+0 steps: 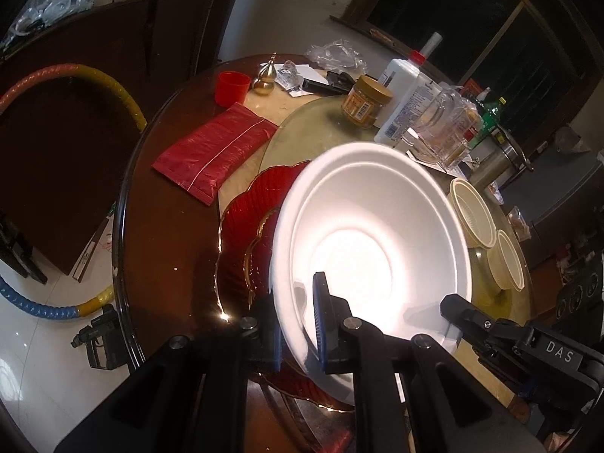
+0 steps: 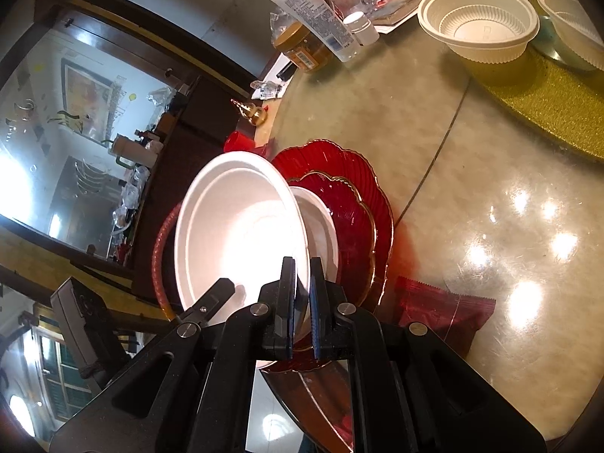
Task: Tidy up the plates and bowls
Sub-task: 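Lower the white foam bowl into the red plate stack and open the right tool, then set the red plate stack down on the table and open the left tool, then grasp the rim of a large beige bowl with the left tool while the right tool grasps another beige bowl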
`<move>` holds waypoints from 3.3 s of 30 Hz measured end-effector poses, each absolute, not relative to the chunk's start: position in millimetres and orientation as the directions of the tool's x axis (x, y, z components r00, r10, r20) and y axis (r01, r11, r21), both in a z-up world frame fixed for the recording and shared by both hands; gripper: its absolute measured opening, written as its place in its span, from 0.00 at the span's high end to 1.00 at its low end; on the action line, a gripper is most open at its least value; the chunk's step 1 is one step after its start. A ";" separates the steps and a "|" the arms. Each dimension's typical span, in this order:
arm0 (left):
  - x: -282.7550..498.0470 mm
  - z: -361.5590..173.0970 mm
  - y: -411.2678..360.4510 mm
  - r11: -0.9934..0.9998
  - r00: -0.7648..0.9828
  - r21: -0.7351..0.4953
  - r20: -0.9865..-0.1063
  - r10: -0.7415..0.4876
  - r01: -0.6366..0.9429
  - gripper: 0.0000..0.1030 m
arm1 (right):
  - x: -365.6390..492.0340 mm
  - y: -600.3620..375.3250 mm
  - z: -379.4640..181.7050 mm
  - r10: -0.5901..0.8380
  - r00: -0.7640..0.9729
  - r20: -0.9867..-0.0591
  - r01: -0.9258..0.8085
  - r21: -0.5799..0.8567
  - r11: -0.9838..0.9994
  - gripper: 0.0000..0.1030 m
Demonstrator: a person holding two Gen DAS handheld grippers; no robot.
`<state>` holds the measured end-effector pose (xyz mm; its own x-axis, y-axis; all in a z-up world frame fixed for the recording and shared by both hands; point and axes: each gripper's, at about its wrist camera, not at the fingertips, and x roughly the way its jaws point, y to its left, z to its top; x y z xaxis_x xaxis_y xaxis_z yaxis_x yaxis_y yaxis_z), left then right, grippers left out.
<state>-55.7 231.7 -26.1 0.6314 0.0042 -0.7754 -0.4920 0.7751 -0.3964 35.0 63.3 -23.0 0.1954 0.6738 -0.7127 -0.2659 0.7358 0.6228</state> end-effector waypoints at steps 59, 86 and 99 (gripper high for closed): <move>184.7 -34.7 71.1 0.846 0.666 -0.319 -0.744 0.056 -0.428 0.20 | 108.6 -197.8 -49.7 0.663 0.614 -0.428 0.114 0.880 0.462 0.32; 213.6 -54.6 89.8 0.854 0.665 -0.291 -0.742 0.082 -0.430 0.20 | 217.2 -116.7 -50.5 0.585 0.537 -0.608 0.139 0.748 0.649 0.32; 215.4 -59.6 87.5 0.863 0.662 -0.280 -0.745 0.080 -0.420 0.21 | 222.1 -108.7 -56.1 0.529 0.528 -0.664 0.139 0.683 0.717 0.43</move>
<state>215.4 87.5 -59.6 0.6618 0.0801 -0.7454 -0.4199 0.8633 -0.2801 222.1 -108.7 -56.1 0.5281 0.5293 -0.6641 0.1394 0.7173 0.6826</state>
